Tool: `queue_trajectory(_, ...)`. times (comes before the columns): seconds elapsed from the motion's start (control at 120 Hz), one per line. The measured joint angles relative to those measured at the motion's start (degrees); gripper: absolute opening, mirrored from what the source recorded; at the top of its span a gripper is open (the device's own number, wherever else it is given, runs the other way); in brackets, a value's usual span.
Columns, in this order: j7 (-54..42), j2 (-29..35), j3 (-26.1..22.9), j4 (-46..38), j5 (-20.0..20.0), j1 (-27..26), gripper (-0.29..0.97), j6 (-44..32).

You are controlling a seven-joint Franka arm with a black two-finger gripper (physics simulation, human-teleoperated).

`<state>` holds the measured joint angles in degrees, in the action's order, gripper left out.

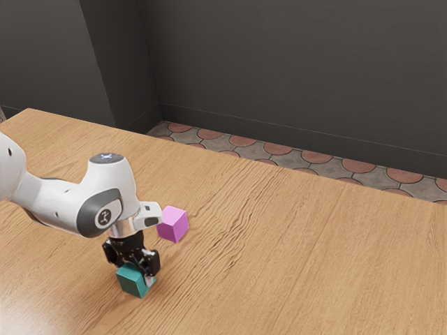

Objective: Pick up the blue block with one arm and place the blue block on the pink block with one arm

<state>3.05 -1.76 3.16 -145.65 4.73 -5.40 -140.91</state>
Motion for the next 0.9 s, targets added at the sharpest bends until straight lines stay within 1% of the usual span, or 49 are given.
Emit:
queue_trajectory(0.058, 0.03, -0.02, -0.02, 0.06, 0.16, 0.0, 0.44, -0.13)
queue_trajectory(0.1, 0.17, 0.03, 0.02, 0.12, 0.09, -0.08, 0.38, -0.19)
queue_trajectory(0.192, 0.57, 0.97, 0.07, 0.19, -0.22, -0.05, 0.31, -0.13)
queue_trajectory(0.317, 1.1, 4.14, -0.05, 0.54, -1.03, 0.16, 0.29, 0.08)
queue_trajectory(0.367, 1.1, 5.28, 0.04, 1.62, -1.59, 0.09, 0.31, 0.58)
queue_trajectory(0.483, 0.57, 5.66, 0.35, 8.39, -3.23, 0.19, 0.34, 3.63)
queue_trajectory(0.533, 0.21, 4.41, 0.66, 12.15, -3.72, 0.24, 0.34, 5.49)
queue_trajectory(0.642, -0.83, -1.38, 1.78, 22.06, -4.18, 0.29, 0.35, 10.57)
queue_trajectory(0.75, -2.19, -5.68, 3.42, 26.47, -4.09, 0.51, 0.36, 14.18)
queue_trajectory(0.9, -4.19, -10.88, 3.73, 32.49, -3.9, 0.7, 0.38, 16.92)
